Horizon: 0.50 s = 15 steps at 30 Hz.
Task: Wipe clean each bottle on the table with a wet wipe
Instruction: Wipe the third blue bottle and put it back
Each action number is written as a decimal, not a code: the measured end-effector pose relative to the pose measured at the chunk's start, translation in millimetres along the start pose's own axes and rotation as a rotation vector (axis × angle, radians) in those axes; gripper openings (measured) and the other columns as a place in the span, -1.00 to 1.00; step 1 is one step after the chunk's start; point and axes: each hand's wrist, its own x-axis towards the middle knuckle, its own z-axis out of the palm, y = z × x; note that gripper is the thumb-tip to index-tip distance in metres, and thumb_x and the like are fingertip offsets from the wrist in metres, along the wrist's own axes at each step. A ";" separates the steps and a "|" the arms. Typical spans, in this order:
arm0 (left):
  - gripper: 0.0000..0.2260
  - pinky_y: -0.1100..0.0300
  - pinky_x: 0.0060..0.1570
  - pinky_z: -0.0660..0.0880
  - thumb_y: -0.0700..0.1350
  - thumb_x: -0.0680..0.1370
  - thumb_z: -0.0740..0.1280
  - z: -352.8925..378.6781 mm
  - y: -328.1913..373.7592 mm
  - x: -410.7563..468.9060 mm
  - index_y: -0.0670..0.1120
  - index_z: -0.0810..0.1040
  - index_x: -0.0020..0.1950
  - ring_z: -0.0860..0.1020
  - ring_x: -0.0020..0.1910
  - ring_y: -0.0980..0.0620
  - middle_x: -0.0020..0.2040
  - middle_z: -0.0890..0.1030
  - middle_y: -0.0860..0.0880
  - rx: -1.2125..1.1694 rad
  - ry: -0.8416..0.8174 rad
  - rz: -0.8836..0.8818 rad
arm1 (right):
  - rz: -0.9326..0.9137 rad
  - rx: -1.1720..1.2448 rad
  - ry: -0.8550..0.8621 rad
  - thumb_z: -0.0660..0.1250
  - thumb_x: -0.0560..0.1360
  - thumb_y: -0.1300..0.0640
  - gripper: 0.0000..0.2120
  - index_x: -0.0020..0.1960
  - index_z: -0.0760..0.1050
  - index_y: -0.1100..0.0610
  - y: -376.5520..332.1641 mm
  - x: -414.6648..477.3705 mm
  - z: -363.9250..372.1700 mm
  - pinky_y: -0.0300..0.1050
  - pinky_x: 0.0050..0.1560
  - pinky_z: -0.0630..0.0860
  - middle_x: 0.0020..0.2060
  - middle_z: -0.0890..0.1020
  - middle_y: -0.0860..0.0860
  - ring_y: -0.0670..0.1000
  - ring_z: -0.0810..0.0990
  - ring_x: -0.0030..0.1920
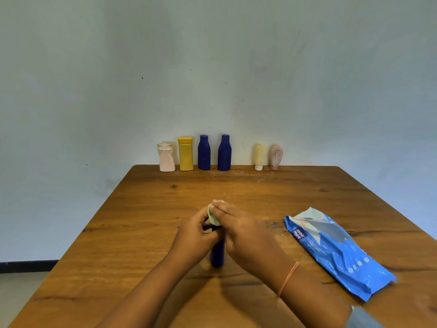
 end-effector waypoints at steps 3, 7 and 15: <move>-0.65 0.19 0.02 0.55 -0.26 0.44 0.38 -4.0 0.3 2.2 0.17 0.52 0.05 0.59 0.05 0.16 -0.03 0.64 0.15 -0.049 -0.036 -0.013 | 0.108 0.135 -0.037 0.14 0.54 0.31 -0.52 0.44 0.26 0.07 0.4 10.4 -8.0 -0.33 0.39 0.05 0.43 0.30 -0.05 -0.13 0.20 0.43; -0.62 0.35 -0.10 0.52 -0.32 0.45 0.36 -6.1 0.4 1.4 0.16 0.51 0.04 0.59 0.01 0.25 -0.04 0.63 0.17 -0.106 -0.024 -0.028 | 0.036 -0.007 -0.048 0.19 0.54 0.27 -0.47 0.47 0.17 0.09 -5.1 7.0 -1.1 -0.29 0.37 -0.02 0.47 0.21 0.00 -0.06 0.14 0.47; -0.68 0.30 -0.05 0.52 -0.22 0.44 0.41 -0.8 -3.2 2.2 0.18 0.49 0.04 0.56 0.06 0.18 0.02 0.61 0.16 -0.138 -0.007 -0.080 | 0.014 0.080 -0.027 0.19 0.52 0.31 -0.51 0.42 0.30 0.05 0.7 -13.1 -23.8 -0.38 0.32 0.14 0.37 0.38 -0.07 -0.10 0.31 0.38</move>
